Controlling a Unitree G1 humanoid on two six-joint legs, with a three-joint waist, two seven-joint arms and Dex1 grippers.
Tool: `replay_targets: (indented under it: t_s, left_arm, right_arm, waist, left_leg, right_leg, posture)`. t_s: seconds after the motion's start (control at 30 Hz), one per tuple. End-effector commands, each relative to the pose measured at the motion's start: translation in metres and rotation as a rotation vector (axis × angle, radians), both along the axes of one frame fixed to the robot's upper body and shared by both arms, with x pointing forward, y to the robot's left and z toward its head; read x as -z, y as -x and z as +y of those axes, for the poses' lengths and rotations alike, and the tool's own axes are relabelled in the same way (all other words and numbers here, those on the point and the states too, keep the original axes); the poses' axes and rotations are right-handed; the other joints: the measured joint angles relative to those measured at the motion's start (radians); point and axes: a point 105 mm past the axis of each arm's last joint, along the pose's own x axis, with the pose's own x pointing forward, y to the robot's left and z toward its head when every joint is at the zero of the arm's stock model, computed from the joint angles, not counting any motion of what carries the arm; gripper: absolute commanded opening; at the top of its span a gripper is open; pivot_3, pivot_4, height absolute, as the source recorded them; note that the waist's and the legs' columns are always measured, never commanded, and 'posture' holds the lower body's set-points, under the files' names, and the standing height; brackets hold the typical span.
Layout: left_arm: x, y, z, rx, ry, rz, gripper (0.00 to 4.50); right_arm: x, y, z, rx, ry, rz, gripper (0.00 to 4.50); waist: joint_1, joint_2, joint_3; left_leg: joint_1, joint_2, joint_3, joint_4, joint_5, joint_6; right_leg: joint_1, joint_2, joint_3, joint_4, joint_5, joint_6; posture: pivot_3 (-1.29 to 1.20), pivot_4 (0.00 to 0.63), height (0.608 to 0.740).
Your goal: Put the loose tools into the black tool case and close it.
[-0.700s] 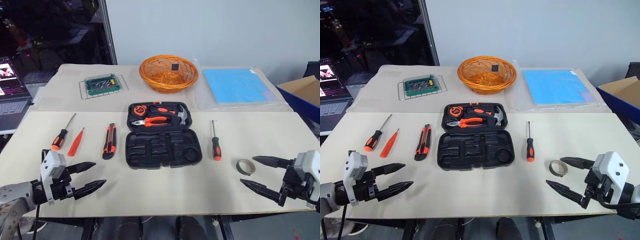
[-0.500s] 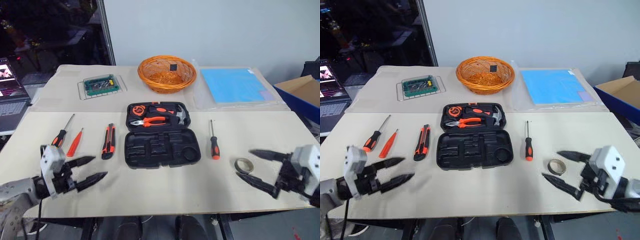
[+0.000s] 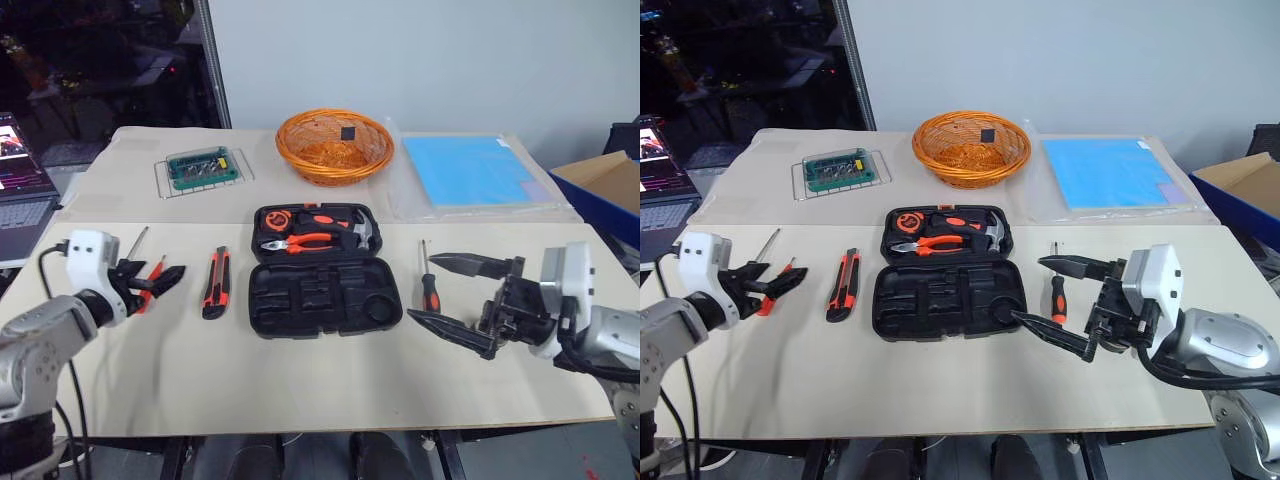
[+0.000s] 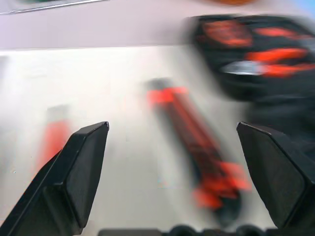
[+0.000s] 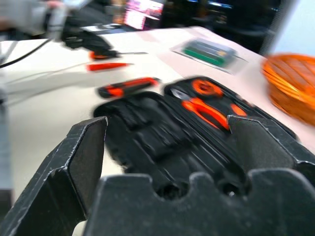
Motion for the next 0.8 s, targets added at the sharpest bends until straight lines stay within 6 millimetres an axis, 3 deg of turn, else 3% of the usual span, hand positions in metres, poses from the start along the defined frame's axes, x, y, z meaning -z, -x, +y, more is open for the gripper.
replay_targets:
  t_s: [0.03, 0.17, 0.33, 0.47, 0.6, 0.7, 0.8]
  left_arm:
    - [-0.015, -0.006, 0.029, -0.066, -0.088, 0.034, 4.46]
    - [-0.010, -0.009, 0.060, -0.128, -0.130, 0.155, 4.46]
    - [0.012, -0.018, 0.066, -0.101, -0.131, 0.290, 4.46]
    - [0.025, -0.028, 0.066, -0.094, -0.149, 0.310, 3.45]
    - [0.029, -0.030, 0.062, -0.072, -0.142, 0.301, 1.86]
    - [0.012, -0.035, 0.062, -0.039, -0.170, 0.170, 0.87]
    - [-0.029, -0.039, 0.040, 0.096, -0.135, -0.045, 0.88]
  right_arm:
    - [-0.009, 0.007, 0.016, -0.089, 0.006, -0.050, 4.49]
    - [-0.010, 0.006, 0.023, -0.110, -0.007, -0.060, 4.49]
    - [-0.005, 0.003, 0.024, -0.095, 0.002, -0.077, 4.49]
    - [-0.006, 0.003, 0.024, -0.078, -0.001, -0.089, 4.50]
    - [-0.004, 0.005, 0.023, -0.066, 0.003, -0.086, 4.50]
    - [-0.001, 0.005, 0.019, -0.034, -0.007, -0.081, 4.50]
    - [0.001, 0.003, 0.013, 0.025, -0.020, -0.085, 4.50]
  waist:
    - [0.001, -0.002, 0.000]
    - [0.005, -0.003, 0.000]
    - [0.012, -0.004, 0.000]
    - [0.015, -0.007, -0.001]
    - [0.017, -0.007, -0.001]
    - [0.018, -0.007, -0.001]
    - [0.019, -0.009, -0.001]
  left_leg:
    - [0.000, 0.000, 0.000, 0.000, 0.000, 0.000]
    - [-0.001, 0.000, 0.001, -0.001, -0.001, -0.002]
    - [-0.005, 0.000, 0.001, -0.001, -0.001, -0.002]
    - [-0.006, 0.000, 0.000, -0.001, -0.001, -0.002]
    - [-0.006, 0.000, 0.000, -0.001, -0.001, -0.002]
    - [-0.006, 0.000, 0.000, -0.001, -0.001, -0.002]
    - [-0.006, 0.000, 0.000, -0.001, -0.001, -0.002]
  right_leg:
    - [-0.001, 0.000, 0.000, 0.000, 0.000, -0.001]
    - [-0.002, -0.001, -0.001, 0.000, 0.003, -0.006]
    - [-0.004, -0.001, -0.002, -0.001, 0.003, -0.006]
    - [-0.004, -0.001, -0.003, 0.000, 0.003, -0.006]
    - [-0.004, -0.001, -0.003, 0.000, 0.003, -0.006]
    - [-0.004, -0.001, -0.003, 0.000, 0.003, -0.006]
    - [-0.004, -0.001, -0.003, 0.000, 0.004, -0.006]
  posture:
    - [0.00, 0.150, 0.740]
    - [0.00, 0.150, 0.740]
    - [0.00, 0.150, 0.740]
    - [0.00, 0.150, 0.740]
    - [0.00, 0.150, 0.740]
    - [0.00, 0.150, 0.740]
    - [0.00, 0.150, 0.740]
